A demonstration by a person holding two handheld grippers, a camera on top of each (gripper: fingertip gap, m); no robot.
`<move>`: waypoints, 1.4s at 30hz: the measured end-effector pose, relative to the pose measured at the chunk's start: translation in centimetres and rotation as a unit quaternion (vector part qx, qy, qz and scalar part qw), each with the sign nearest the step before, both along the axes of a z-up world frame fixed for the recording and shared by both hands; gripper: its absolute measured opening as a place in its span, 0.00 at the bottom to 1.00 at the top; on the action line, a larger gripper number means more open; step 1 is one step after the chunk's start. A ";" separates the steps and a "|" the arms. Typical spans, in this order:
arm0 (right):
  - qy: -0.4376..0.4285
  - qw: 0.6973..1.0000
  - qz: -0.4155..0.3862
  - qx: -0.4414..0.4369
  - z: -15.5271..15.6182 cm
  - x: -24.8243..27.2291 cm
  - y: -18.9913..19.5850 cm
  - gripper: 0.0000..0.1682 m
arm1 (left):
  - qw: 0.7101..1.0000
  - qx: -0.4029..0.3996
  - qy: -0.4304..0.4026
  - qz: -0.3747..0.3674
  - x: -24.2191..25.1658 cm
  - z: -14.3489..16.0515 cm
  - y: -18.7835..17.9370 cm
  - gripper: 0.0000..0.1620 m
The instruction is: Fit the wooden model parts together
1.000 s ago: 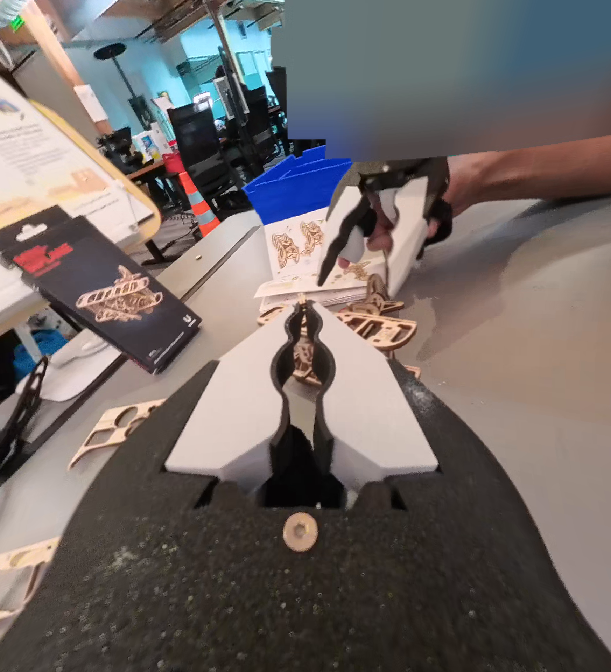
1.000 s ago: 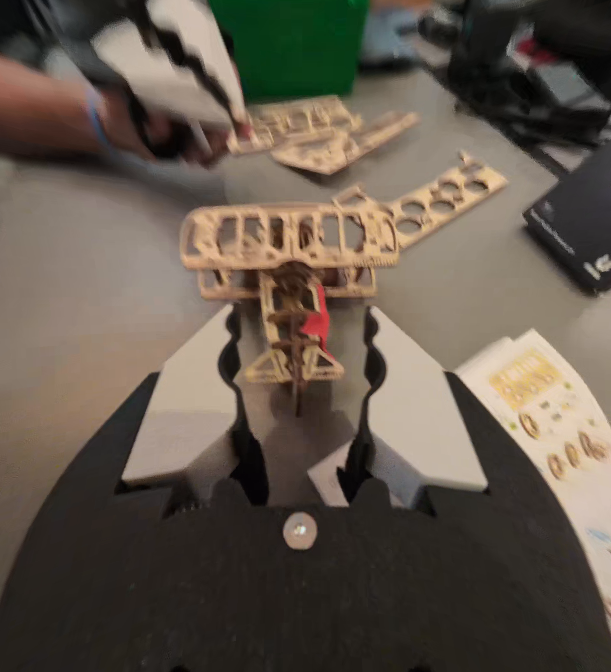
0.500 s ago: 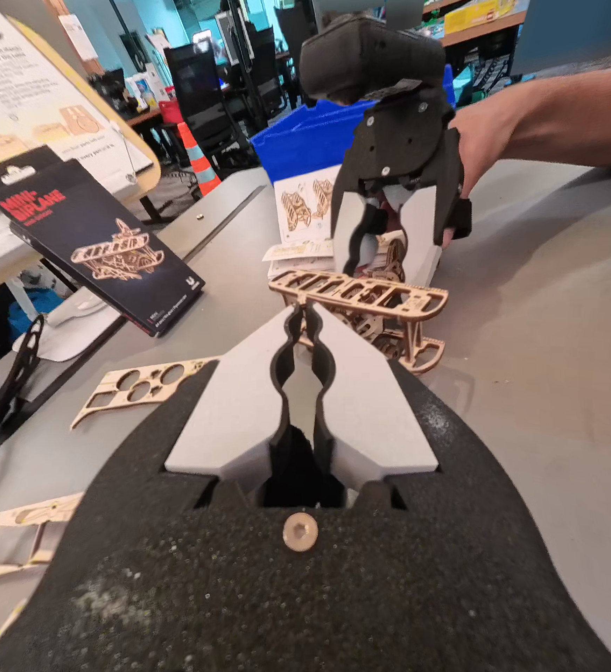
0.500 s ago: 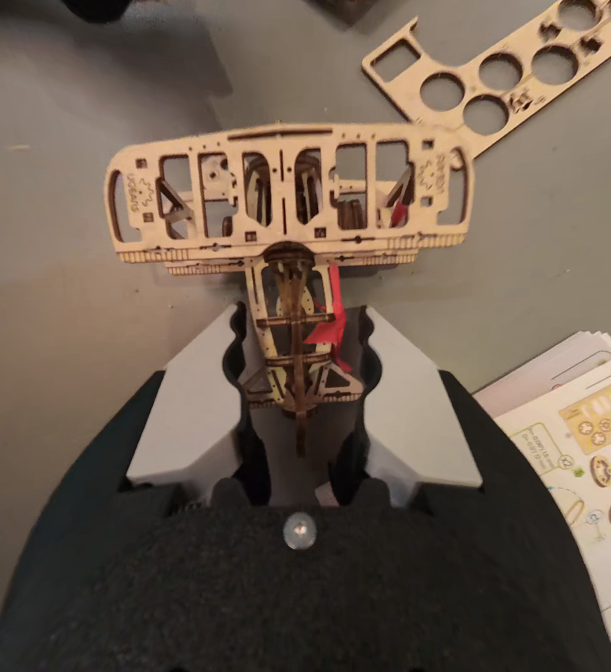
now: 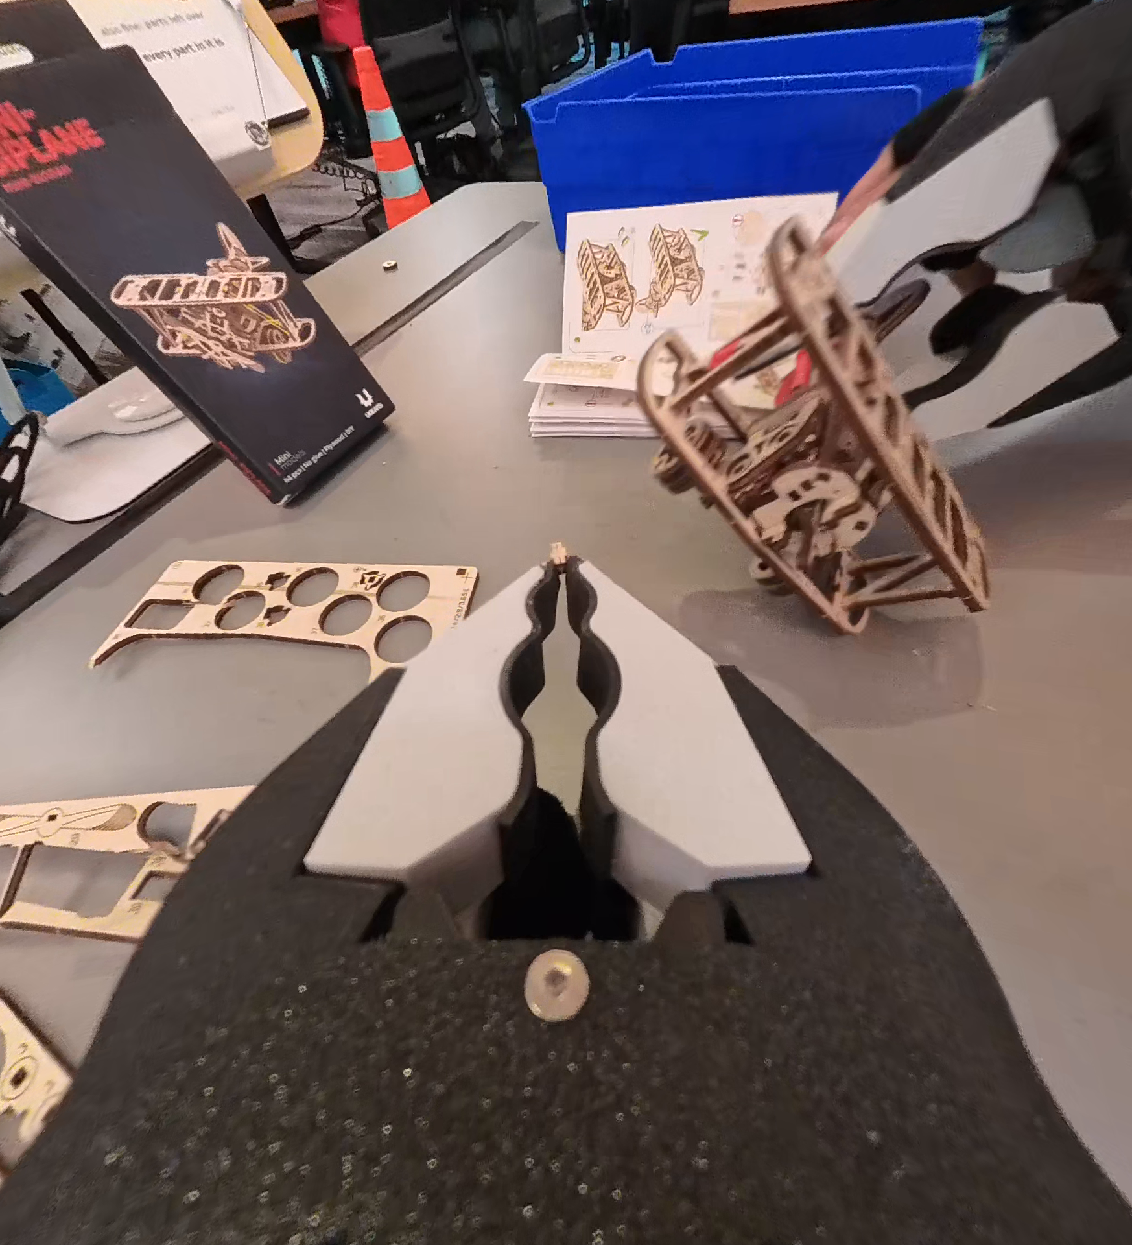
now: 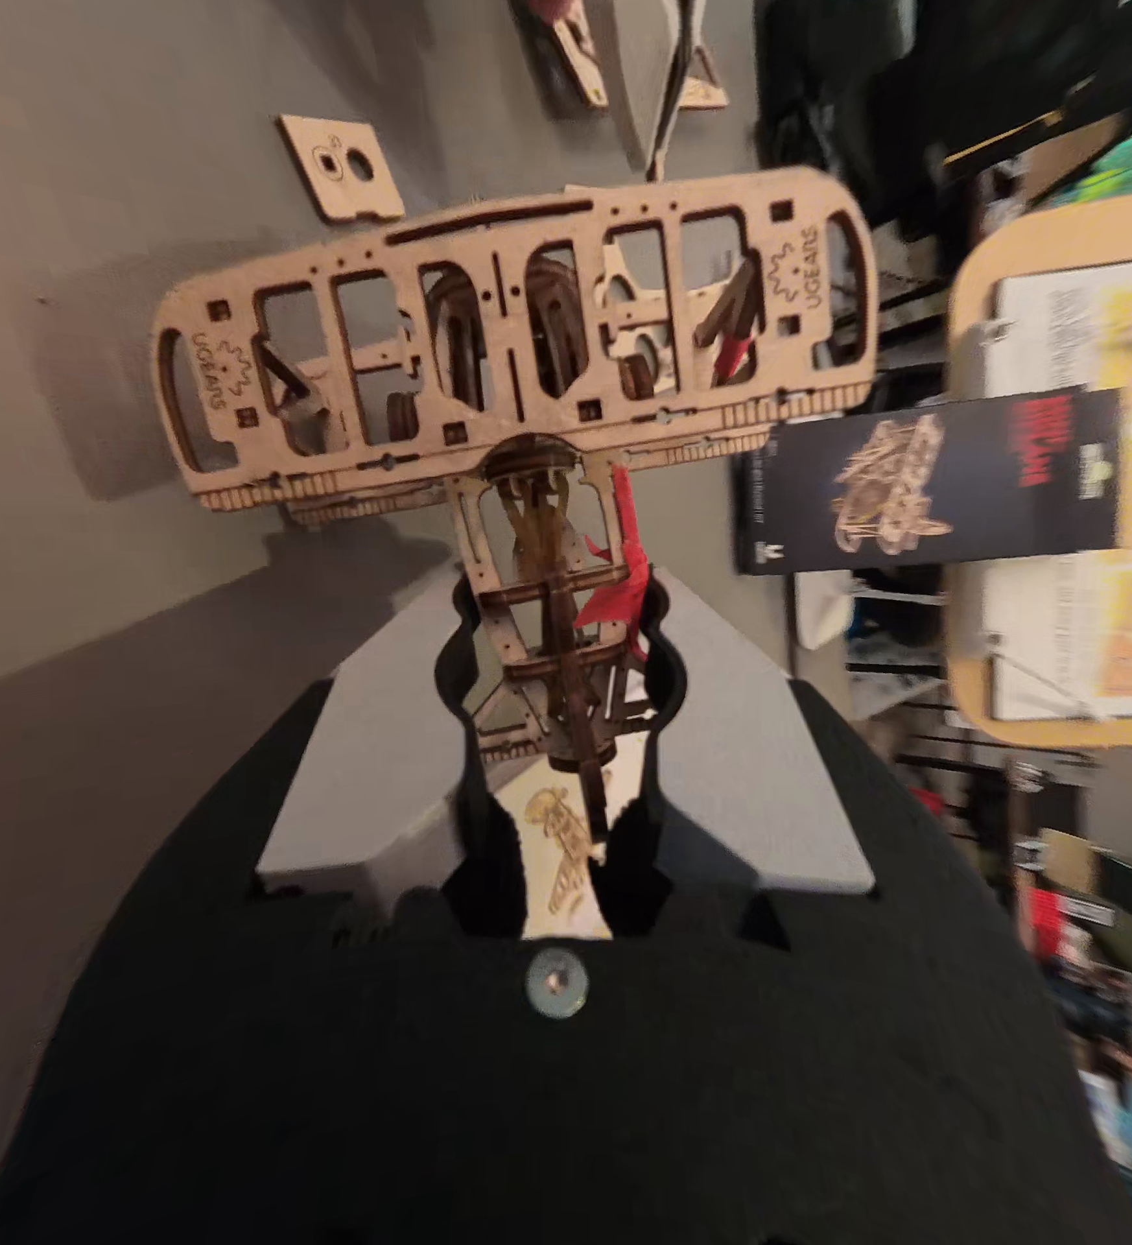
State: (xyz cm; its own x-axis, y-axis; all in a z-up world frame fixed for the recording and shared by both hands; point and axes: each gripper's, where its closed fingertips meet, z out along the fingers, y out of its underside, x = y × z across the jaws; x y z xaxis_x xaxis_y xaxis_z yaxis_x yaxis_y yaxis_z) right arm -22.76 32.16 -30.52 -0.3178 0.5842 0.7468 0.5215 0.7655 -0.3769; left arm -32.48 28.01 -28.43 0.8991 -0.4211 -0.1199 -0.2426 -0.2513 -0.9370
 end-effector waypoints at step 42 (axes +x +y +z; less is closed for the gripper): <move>-0.371 0.664 -0.076 -0.645 1.3 9.4 -6.8 0.63 | 0.990 0.031 0.007 -0.137 5.2 0.6 -2.4 0.00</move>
State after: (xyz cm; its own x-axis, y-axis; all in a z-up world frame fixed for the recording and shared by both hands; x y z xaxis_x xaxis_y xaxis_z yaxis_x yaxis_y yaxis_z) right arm -13.32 25.33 -29.19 -0.1835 0.6535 -0.7344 0.9639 -0.0269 -0.2648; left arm -27.27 25.64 -27.79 0.7499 -0.6404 -0.1659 -0.3076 -0.1155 -0.9445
